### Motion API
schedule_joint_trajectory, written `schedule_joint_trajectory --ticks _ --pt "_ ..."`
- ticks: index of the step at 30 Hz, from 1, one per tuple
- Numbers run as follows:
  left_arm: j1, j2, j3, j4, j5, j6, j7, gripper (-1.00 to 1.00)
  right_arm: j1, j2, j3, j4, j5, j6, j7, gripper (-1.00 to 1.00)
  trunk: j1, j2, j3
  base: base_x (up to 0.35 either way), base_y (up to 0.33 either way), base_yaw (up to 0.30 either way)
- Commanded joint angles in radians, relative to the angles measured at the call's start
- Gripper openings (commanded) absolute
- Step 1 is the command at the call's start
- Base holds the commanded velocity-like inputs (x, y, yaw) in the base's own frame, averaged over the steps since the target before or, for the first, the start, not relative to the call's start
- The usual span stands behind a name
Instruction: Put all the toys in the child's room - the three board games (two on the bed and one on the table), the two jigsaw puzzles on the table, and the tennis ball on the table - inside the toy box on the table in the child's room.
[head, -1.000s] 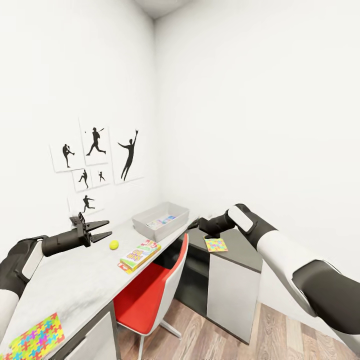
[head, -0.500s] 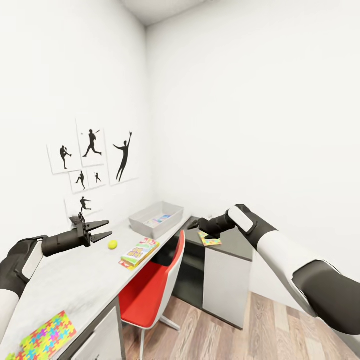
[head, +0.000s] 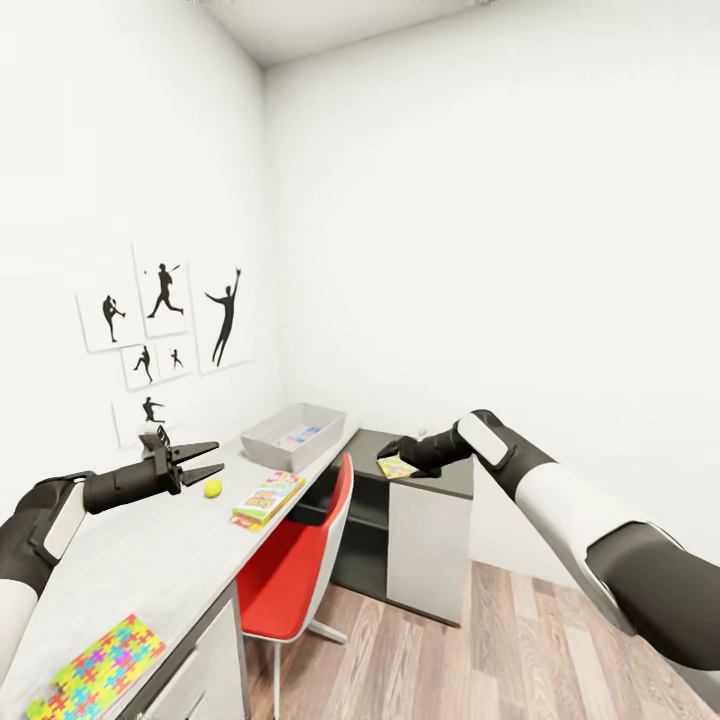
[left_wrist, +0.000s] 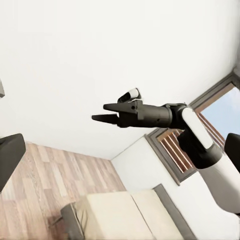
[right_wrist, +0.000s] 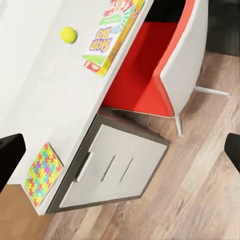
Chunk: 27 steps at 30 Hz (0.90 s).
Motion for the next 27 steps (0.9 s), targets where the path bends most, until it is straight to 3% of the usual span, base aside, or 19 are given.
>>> schedule_joint_trajectory --ticks 1,7,13,18,25,27 --pt "0.0 0.003 0.0 0.0 0.002 0.008 -0.001 1.0 0.001 -0.007 0.006 0.001 0.002 -0.012 0.006 1.0 0.0 -0.001 0.0 -0.254 0.206 -0.245" --pt "0.0 0.016 0.0 0.001 0.001 0.005 -0.001 1.0 0.002 -0.028 0.006 0.004 0.0 -0.064 0.008 1.0 0.0 -0.001 0.006 -0.255 0.205 -0.245" --pt "0.0 0.031 0.0 0.002 0.0 0.002 0.001 1.0 0.015 -0.032 0.006 0.005 0.002 -0.096 0.014 1.0 0.0 -0.001 0.011 -0.255 0.204 -0.245" --pt "0.001 0.037 0.0 0.007 -0.002 -0.001 0.005 1.0 0.065 -0.033 0.007 0.002 0.005 -0.115 0.015 1.0 0.0 -0.001 0.015 -0.255 0.203 -0.233" --pt "0.007 0.07 0.0 0.012 -0.005 -0.007 0.015 1.0 0.141 -0.032 0.014 -0.007 0.013 -0.161 0.005 1.0 0.0 -0.001 0.017 -0.127 0.094 -0.059" --pt "0.01 0.086 0.0 0.014 -0.005 -0.03 0.016 1.0 0.188 -0.032 0.016 -0.007 0.013 -0.207 0.005 1.0 0.0 -0.001 0.017 -0.023 0.016 -0.01"
